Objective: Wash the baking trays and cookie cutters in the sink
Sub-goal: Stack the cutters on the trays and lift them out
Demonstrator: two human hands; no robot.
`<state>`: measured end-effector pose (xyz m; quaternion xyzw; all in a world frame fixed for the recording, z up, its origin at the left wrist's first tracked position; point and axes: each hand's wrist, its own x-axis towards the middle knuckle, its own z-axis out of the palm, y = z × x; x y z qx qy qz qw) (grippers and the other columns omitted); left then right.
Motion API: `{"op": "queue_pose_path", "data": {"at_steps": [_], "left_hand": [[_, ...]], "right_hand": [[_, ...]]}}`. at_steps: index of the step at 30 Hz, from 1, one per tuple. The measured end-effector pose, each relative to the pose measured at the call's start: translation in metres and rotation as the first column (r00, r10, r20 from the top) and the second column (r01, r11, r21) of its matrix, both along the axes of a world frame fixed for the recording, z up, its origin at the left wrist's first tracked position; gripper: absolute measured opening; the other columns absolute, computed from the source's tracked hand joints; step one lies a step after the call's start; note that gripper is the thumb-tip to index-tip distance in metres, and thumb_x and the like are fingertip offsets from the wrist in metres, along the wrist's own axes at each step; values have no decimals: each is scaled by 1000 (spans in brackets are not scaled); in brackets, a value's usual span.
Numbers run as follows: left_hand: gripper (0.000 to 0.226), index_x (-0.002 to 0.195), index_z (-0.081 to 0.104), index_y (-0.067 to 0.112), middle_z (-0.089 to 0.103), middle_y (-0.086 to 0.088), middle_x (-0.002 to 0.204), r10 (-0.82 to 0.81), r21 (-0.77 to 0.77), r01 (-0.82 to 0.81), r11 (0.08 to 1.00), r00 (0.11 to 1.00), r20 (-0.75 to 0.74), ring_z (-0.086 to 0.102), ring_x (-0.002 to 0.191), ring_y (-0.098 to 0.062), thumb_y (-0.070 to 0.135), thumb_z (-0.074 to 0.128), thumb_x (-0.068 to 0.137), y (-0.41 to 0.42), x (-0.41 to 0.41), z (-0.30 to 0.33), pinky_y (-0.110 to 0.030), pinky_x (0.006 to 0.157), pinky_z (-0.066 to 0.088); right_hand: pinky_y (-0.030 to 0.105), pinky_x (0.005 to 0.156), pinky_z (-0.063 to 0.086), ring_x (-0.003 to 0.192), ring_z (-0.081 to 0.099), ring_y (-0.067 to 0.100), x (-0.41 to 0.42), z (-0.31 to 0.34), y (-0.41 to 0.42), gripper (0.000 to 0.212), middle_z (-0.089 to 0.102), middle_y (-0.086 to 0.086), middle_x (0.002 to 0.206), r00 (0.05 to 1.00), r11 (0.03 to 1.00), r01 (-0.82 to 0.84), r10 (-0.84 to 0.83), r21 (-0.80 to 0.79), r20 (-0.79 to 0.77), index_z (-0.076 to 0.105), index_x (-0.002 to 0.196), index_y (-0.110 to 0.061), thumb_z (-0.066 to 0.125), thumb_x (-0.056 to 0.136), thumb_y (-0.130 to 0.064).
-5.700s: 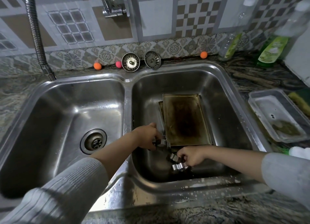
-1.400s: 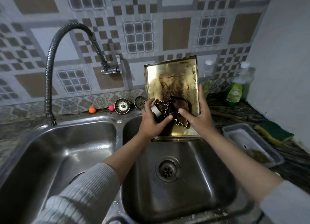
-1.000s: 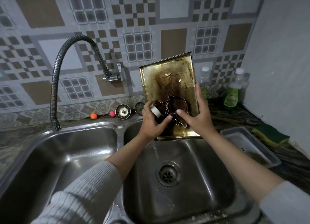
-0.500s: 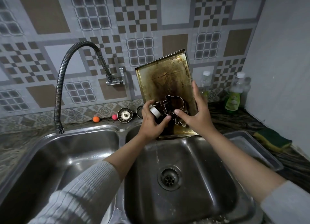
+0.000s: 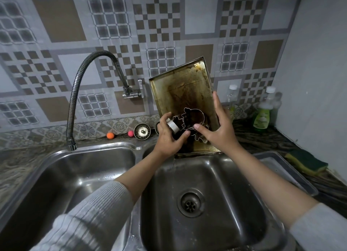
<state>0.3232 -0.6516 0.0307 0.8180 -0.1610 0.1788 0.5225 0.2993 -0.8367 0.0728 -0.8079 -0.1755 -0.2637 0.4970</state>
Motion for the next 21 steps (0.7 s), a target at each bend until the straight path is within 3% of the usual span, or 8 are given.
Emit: {"op": "queue_pose_path", "data": {"at_steps": [3,6,12,15,21], "left_hand": [[96,148,11,23,22,-2,133,-16,6,16,1000,1000,-14,22,130,-11,48,67,74,1,0,3,-23,104,24],[101,151,2,30,21,-12,140,-32,27,34,999,998,-46,15,128,-11,50,67,75,1,-2,7,-34,106,19],[106,152,0,29,18,-18,146,-12,46,14,999,999,-31,15,133,-14,54,66,73,1,-2,13,-34,106,17],[110,152,1,28,19,-15,145,-16,46,17,999,1000,-22,13,128,-8,64,62,68,2,-2,15,-33,106,17],[106,151,2,25,17,-7,146,-9,32,8,999,999,36,10,131,-5,60,64,72,0,-1,25,-32,109,16]], "right_hand": [[2,104,18,135,17,-11,1,-1,1,102,22,-6,151,1000,1000,12,-11,-24,14,7,150,-39,76,77,-33],[2,105,18,137,16,-7,1,0,0,101,21,-1,152,1000,999,12,-11,-42,28,5,150,-39,75,78,-34],[0,103,19,133,18,-9,1,2,1,100,23,-3,149,999,998,23,-21,-64,43,4,149,-42,75,79,-33],[-1,102,19,134,20,-4,2,3,1,100,24,-4,149,998,997,34,-30,-71,58,4,149,-43,75,78,-35],[2,102,23,134,26,4,1,22,2,98,31,4,144,993,996,47,-38,-80,112,10,149,-42,77,77,-33]]}}
